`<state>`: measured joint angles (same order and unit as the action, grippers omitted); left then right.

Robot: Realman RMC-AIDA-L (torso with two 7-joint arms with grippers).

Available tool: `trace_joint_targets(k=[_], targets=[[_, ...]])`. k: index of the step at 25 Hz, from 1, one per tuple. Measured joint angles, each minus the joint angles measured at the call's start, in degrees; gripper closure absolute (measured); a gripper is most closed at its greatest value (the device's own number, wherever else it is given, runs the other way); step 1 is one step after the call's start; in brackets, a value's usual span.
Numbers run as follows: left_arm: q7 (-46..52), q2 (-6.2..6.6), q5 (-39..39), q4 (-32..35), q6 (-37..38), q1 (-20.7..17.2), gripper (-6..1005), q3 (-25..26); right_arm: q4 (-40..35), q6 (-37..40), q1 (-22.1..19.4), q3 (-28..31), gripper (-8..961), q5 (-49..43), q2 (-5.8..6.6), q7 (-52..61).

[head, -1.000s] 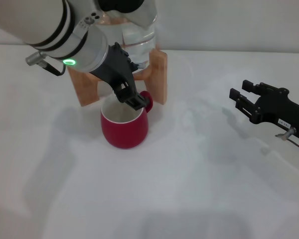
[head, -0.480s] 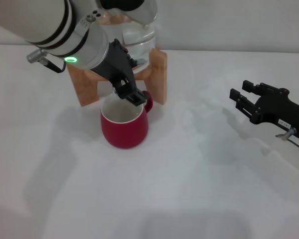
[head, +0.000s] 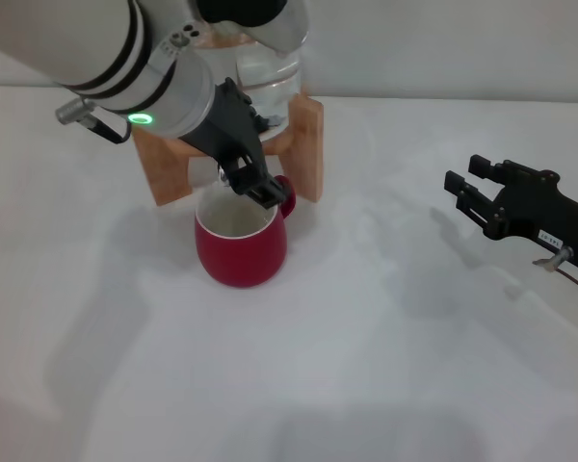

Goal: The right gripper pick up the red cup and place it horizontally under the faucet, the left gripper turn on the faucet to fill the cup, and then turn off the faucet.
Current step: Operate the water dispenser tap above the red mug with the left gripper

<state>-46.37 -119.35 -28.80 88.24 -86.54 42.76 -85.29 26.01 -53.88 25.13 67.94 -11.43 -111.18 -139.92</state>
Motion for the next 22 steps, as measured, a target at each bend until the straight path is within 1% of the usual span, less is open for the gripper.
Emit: trace_joint_targets(k=[6,9,15,21,22], targets=[[-0.58,0.09,-3.11,1.83,-0.61,-0.78,281,-0.39,0.0,0.0,-0.18,0.0,560,0.0,0.15,0.0],[-0.95,0.09,-4.47,3.47,-1.1,-2.07,284,-0.17,0.0,0.0,-0.19,0.0,560,0.0,0.22,0.0],[-0.94,0.04,-7.37,7.51,0.21,-6.86,292,0.85,0.0,0.0,-0.12,0.0,560,0.14,0.35,0.0],[-0.79,0.01,-13.66,10.38,5.63,-13.85,299,2.17,0.0,0.0,-0.02,0.0,560,0.1,0.36,0.0],[-0.82,0.01,-14.57,10.52,6.31,-14.55,301,2.43,0.0,0.0,-0.02,0.0,560,0.1,0.36,0.0]])
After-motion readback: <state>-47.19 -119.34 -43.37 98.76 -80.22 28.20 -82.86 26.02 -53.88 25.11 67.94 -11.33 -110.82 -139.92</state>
